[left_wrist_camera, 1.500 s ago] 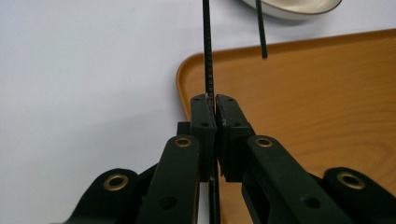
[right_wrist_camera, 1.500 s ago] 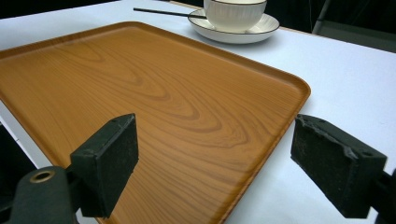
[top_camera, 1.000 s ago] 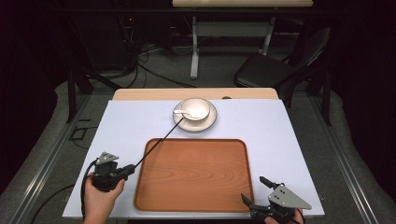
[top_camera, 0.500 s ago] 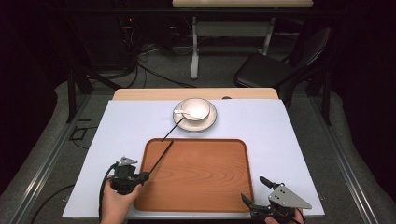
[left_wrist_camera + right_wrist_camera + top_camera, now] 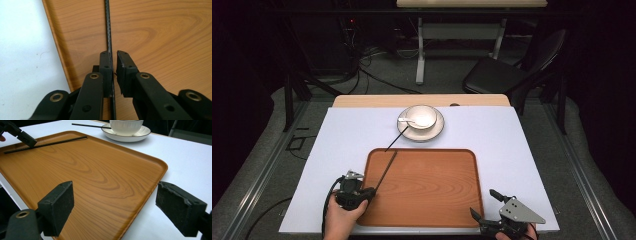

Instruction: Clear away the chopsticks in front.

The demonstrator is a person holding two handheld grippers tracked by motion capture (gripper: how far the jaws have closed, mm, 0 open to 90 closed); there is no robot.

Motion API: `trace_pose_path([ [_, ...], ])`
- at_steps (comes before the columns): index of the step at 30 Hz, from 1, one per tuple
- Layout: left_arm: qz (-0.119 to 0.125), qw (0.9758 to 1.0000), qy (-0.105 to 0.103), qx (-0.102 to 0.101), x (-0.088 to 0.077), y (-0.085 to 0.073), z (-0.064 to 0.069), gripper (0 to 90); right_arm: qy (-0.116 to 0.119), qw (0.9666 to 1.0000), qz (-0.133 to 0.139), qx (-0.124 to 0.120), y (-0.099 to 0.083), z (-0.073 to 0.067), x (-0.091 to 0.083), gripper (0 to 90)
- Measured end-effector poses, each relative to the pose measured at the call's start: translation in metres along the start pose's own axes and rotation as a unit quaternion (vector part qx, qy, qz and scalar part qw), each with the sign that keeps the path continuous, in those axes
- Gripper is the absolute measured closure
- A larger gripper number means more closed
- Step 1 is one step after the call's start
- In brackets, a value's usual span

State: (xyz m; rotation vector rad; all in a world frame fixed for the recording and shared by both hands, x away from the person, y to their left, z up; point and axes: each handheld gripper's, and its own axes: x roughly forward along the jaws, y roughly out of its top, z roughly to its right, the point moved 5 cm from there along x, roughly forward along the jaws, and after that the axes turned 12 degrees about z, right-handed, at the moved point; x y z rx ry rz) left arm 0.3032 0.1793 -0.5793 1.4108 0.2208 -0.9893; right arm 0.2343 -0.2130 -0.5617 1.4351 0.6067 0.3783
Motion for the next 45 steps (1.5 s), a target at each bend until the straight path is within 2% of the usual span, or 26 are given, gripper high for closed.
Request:
trace_pose_path([
  [3,0.003,1.0000,0.000,0.000,-0.002,0.002,-0.001,79.0,-0.001,1.0000,0.000,0.000,0.000,0.000,0.000,14.7],
  [6,0.020,0.9998,0.000,0.003,-0.004,0.008,-0.003,68.5,0.000,1.0000,0.001,0.000,0.000,0.000,0.000,14.7],
  [10,0.036,0.9993,-0.013,-0.003,-0.005,0.015,-0.004,55.4,0.000,1.0000,0.001,-0.001,0.000,0.000,0.000,14.7],
  [13,0.051,0.9986,-0.009,0.007,-0.005,0.026,-0.005,48.7,0.000,1.0000,0.000,0.000,0.000,0.000,0.000,14.7],
  [16,0.057,0.9983,-0.011,0.006,-0.005,0.032,-0.006,44.7,0.000,1.0000,0.000,-0.001,0.000,0.000,0.000,14.7],
  [17,0.056,0.9984,-0.010,-0.002,-0.005,0.038,-0.008,41.1,0.001,1.0000,0.000,-0.001,0.000,0.000,0.000,14.7],
  [20,0.065,0.9978,-0.014,-0.007,-0.005,0.046,-0.009,40.7,0.001,1.0000,-0.001,0.000,0.000,0.000,0.000,14.7],
  [21,0.076,0.9971,0.000,-0.010,-0.005,0.056,-0.011,39.5,0.001,1.0000,-0.001,0.000,0.000,0.000,0.000,14.7],
  [24,0.082,0.9966,0.002,-0.006,-0.005,0.066,-0.011,39.1,0.001,1.0000,-0.001,0.000,0.000,-0.001,0.000,14.7],
  [25,0.093,0.9956,0.006,0.004,-0.005,0.075,-0.012,38.4,0.002,1.0000,-0.001,0.000,0.000,0.000,0.000,14.7],
  [26,0.093,0.9956,0.006,0.004,-0.005,0.075,-0.012,37.2,0.002,1.0000,-0.001,0.000,0.000,0.000,0.000,14.7],
  [27,0.098,0.9950,0.014,0.014,-0.003,0.084,-0.014,35.3,0.002,1.0000,-0.001,0.000,0.000,0.000,0.000,14.7],
  [32,0.097,0.9949,0.019,0.017,0.004,0.098,-0.016,31.0,0.001,1.0000,-0.002,-0.001,0.000,0.000,0.000,14.7],
  [35,0.087,0.9957,0.023,0.020,0.011,0.104,-0.017,29.3,0.002,1.0000,-0.001,-0.001,0.000,0.000,0.000,14.7],
  [37,0.082,0.9956,0.036,0.027,0.019,0.109,-0.018,31.0,0.002,1.0000,-0.001,-0.001,0.000,0.000,0.000,14.7],
  [38,0.082,0.9956,0.036,0.027,0.019,0.109,-0.018,31.0,0.002,1.0000,-0.001,-0.001,0.000,0.000,0.000,14.7],
  [39,0.083,0.9941,0.062,0.032,0.024,0.113,-0.021,30.5,0.001,1.0000,-0.002,-0.001,0.000,0.000,0.000,14.7],
  [41,0.082,0.9939,0.067,0.033,0.026,0.115,-0.023,30.5,0.002,1.0000,-0.002,-0.001,0.000,0.000,0.000,14.7],
  [43,0.084,0.9937,0.070,0.025,0.030,0.118,-0.025,31.3,0.002,1.0000,-0.001,-0.001,0.000,0.000,0.000,14.7],
  [45,0.082,0.9935,0.073,0.030,0.037,0.124,-0.026,33.6,0.002,1.0000,-0.003,0.000,-0.001,0.001,0.000,14.7],
])
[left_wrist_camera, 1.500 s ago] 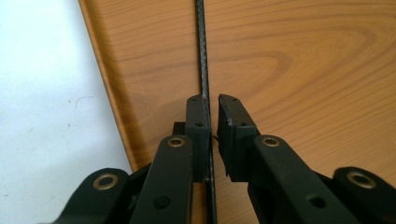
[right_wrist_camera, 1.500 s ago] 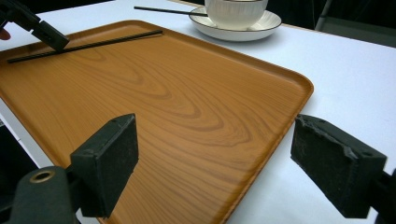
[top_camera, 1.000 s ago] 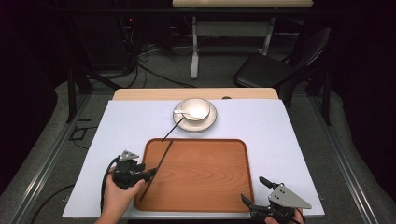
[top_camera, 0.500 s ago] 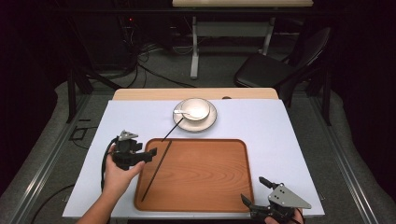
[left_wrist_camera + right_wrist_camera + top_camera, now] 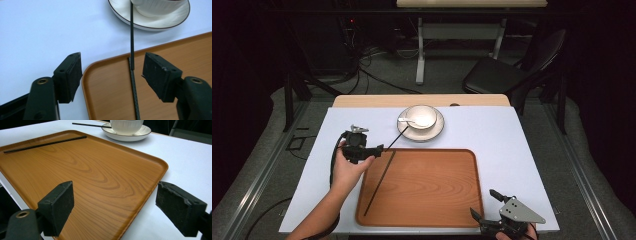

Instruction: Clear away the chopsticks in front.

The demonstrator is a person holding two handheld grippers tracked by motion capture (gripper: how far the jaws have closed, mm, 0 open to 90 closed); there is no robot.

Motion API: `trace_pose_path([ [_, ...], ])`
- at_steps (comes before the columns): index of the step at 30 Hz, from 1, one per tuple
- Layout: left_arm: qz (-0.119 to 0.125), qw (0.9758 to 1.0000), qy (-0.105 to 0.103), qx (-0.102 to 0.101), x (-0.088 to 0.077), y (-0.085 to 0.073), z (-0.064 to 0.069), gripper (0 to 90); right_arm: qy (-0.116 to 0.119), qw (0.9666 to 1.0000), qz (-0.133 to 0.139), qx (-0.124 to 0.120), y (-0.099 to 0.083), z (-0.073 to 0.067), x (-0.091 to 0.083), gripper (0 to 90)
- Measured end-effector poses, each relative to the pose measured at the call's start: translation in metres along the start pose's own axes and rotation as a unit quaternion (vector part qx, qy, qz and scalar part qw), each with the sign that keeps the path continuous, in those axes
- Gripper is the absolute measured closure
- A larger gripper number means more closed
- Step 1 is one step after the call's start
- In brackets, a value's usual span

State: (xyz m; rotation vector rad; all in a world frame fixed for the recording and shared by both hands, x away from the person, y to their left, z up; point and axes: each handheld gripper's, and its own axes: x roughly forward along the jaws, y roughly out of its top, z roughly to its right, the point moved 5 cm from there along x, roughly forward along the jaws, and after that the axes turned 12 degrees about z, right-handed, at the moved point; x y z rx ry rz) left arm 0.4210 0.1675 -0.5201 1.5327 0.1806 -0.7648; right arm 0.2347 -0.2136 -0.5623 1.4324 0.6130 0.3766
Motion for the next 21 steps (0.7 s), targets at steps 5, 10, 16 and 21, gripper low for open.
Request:
trace_pose_path([
  [5,0.005,0.9999,-0.002,0.015,0.009,0.008,0.004,41.0,0.001,1.0000,0.000,-0.001,0.000,0.000,0.000,14.7],
  [10,-0.008,0.9997,0.000,0.025,0.024,0.013,0.009,48.2,0.002,1.0000,-0.001,0.001,0.000,0.000,0.000,14.7],
  [16,-0.017,0.9994,-0.006,0.029,0.039,0.016,0.014,51.3,0.003,1.0000,-0.001,0.002,0.000,0.000,0.000,14.7],
  [21,-0.025,0.9983,-0.031,0.044,0.055,0.022,0.029,56.4,0.003,1.0000,0.000,0.003,0.000,0.001,0.000,14.7],
])
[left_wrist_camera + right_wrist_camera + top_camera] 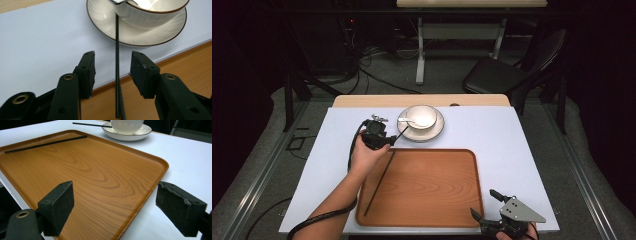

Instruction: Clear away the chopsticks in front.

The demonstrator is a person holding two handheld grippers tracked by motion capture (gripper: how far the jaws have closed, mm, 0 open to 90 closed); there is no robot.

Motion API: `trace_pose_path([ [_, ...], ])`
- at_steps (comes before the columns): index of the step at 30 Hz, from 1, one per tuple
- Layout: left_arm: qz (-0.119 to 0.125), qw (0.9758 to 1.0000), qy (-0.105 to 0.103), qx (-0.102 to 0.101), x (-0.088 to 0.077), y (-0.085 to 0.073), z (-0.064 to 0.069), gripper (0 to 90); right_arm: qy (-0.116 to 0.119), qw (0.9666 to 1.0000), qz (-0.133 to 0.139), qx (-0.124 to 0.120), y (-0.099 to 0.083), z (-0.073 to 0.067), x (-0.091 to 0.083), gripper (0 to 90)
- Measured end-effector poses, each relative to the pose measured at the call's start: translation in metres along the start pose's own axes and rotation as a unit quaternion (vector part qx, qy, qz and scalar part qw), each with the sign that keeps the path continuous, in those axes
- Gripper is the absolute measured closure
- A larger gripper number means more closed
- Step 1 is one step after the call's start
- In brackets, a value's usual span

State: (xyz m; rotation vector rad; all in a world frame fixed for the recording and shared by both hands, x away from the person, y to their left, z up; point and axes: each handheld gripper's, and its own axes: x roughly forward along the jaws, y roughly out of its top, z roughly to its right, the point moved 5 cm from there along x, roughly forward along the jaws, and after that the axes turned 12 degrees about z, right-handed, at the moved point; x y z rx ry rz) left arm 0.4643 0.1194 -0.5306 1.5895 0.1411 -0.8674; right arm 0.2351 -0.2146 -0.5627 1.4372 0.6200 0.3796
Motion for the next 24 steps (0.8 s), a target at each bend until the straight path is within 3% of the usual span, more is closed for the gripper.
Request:
trace_pose_path([
  [6,-0.015,0.9998,0.002,0.012,0.014,0.005,0.008,62.1,0.002,1.0000,0.000,0.001,0.000,0.000,-0.001,14.7],
  [11,-0.040,0.9992,0.003,0.005,0.026,0.006,0.011,67.5,0.000,1.0000,0.002,0.004,0.000,0.001,-0.002,14.7],
  [24,-0.071,0.9970,0.022,-0.022,0.036,-0.001,0.004,79.4,0.001,1.0000,0.002,0.003,0.001,0.000,-0.002,14.8],
])
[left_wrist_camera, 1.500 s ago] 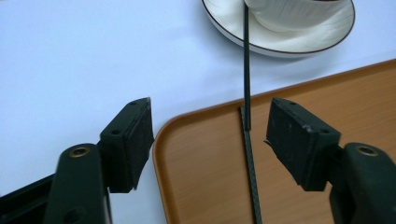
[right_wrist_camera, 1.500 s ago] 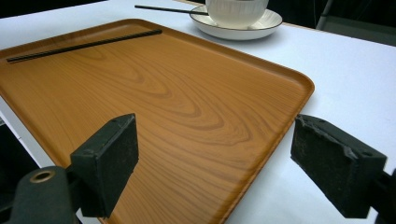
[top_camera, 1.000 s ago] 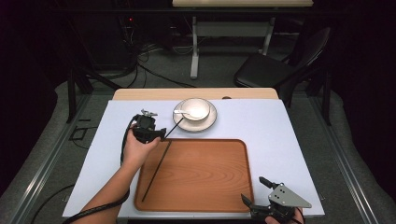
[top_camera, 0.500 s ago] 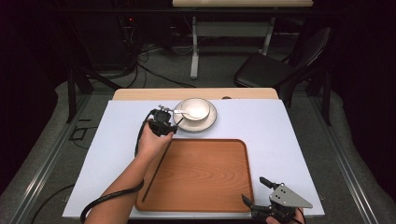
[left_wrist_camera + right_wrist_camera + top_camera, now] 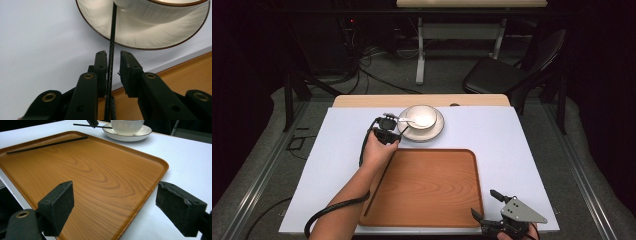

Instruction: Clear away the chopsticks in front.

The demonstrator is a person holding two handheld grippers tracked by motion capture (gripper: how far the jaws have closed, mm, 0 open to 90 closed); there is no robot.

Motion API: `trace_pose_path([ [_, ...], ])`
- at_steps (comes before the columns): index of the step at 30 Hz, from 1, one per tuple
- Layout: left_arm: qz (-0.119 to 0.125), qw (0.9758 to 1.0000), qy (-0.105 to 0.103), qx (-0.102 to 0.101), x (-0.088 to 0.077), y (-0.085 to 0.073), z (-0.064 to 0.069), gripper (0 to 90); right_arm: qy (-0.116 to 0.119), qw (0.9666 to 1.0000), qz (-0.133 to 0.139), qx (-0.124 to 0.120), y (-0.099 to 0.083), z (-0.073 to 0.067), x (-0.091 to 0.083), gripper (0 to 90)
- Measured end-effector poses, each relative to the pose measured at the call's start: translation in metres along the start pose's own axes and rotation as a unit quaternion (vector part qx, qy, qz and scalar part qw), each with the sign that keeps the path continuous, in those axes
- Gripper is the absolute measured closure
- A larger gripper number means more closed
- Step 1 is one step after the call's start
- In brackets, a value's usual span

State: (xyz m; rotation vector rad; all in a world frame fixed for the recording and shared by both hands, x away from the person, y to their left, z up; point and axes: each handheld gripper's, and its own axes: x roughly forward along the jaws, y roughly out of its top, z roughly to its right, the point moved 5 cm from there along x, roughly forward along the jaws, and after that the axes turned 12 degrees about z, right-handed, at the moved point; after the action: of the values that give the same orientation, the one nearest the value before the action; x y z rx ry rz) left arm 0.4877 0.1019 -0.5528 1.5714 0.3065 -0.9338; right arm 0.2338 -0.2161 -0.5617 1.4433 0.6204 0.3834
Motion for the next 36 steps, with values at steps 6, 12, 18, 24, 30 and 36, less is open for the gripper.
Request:
trace_pose_path([
  [6,-0.018,0.9995,-0.006,-0.025,0.003,-0.004,-0.001,84.6,0.002,1.0000,0.001,0.000,0.000,-0.001,0.000,14.7],
  [12,-0.023,0.9991,-0.009,-0.034,0.004,-0.003,-0.001,85.6,0.002,1.0000,0.001,0.001,0.000,-0.001,0.000,14.7],
  [18,-0.012,0.9992,-0.004,-0.039,0.004,-0.005,-0.001,85.9,0.002,1.0000,0.001,0.001,0.000,-0.001,0.000,14.7],
  [24,0.011,0.9986,0.002,-0.052,-0.002,-0.004,-0.007,86.0,0.001,1.0000,0.001,0.001,0.000,-0.001,0.000,14.7],
  [30,0.034,0.9969,0.014,-0.069,-0.013,0.001,-0.018,86.0,0.002,1.0000,0.001,-0.001,0.000,-0.001,0.000,14.7],
  [36,0.057,0.9938,0.029,-0.091,-0.023,0.003,-0.029,86.0,0.002,1.0000,0.002,0.001,0.000,-0.001,0.001,14.7],
])
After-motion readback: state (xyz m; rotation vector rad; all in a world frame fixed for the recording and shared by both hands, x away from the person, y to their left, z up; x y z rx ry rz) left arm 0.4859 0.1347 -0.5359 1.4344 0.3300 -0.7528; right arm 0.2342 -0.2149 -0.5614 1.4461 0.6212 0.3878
